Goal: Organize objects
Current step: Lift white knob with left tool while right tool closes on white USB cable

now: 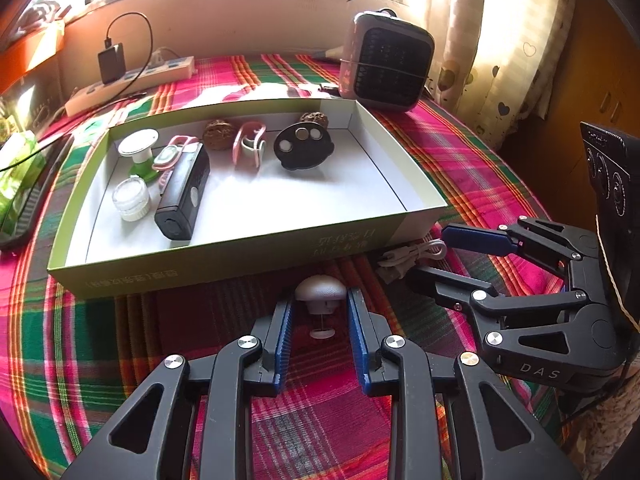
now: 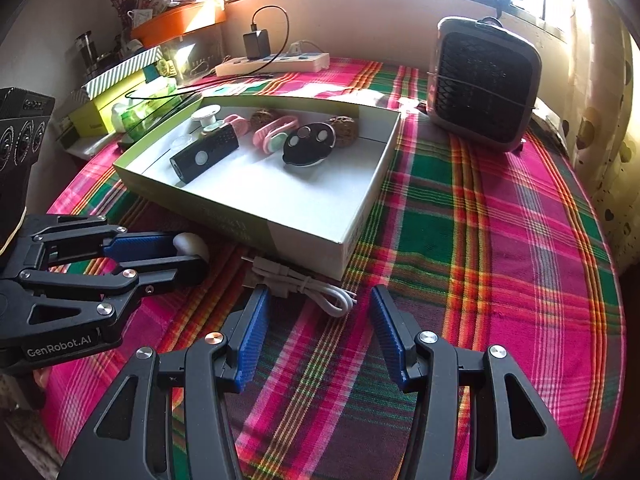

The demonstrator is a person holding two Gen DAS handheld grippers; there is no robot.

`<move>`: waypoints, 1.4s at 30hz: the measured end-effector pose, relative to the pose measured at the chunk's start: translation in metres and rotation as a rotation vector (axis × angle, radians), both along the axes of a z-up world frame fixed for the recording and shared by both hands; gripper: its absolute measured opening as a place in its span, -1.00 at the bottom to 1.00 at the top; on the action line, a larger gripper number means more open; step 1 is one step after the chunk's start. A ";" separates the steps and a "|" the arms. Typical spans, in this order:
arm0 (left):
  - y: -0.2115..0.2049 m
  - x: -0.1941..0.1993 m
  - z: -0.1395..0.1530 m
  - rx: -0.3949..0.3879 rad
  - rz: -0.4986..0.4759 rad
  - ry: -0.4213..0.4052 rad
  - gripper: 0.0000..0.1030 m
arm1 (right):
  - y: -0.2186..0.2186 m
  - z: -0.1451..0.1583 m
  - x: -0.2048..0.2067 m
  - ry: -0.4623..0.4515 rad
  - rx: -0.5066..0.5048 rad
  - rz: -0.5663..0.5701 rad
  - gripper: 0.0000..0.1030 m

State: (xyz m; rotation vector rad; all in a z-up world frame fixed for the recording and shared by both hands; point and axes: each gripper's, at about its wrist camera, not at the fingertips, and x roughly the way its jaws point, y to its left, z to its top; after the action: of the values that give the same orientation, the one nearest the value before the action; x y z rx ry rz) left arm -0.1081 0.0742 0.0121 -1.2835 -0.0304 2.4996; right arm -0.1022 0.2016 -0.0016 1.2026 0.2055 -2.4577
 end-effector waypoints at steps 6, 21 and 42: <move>-0.017 0.000 -0.001 0.007 0.036 -0.001 -0.53 | -0.010 0.000 0.007 -0.010 0.015 0.061 0.01; -0.031 0.001 -0.001 0.010 0.058 -0.001 -0.53 | -0.021 0.001 0.028 -0.046 -0.053 0.105 0.01; -0.032 0.002 -0.002 0.000 0.059 0.014 -0.53 | -0.045 -0.002 0.010 0.020 0.036 0.035 -0.13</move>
State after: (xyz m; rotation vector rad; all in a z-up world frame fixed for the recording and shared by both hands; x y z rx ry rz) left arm -0.1066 0.0422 0.0097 -1.2824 -0.0653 2.5585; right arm -0.0921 0.1566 -0.0033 1.1795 0.2754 -2.4461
